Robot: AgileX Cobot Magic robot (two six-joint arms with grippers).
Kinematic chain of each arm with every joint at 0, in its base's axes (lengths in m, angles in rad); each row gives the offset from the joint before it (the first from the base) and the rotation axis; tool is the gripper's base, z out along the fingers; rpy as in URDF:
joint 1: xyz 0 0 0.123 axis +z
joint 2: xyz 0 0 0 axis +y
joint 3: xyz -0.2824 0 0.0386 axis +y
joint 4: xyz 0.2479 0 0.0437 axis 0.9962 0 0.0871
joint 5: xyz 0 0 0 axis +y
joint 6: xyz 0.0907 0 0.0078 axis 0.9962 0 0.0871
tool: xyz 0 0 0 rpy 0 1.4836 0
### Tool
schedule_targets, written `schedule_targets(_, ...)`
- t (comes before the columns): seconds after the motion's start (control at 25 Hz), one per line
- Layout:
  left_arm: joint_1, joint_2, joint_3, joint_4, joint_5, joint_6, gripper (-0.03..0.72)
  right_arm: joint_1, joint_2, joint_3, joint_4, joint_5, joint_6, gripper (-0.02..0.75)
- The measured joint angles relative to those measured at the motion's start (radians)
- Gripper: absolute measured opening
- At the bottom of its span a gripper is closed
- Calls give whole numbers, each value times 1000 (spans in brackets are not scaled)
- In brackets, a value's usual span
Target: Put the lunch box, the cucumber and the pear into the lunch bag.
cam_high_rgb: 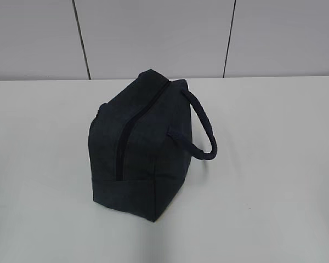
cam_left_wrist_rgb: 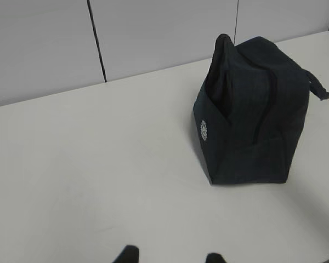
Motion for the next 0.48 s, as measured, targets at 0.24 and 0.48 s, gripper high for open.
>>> schedule_targets(0.24,0,-3,0,1,-1,0,228,0,0,0,7,0,-6,390)
schedule_targets(0.48,0,-3,0,0,-1,0,228,0,0,0,7,0,-4,390)
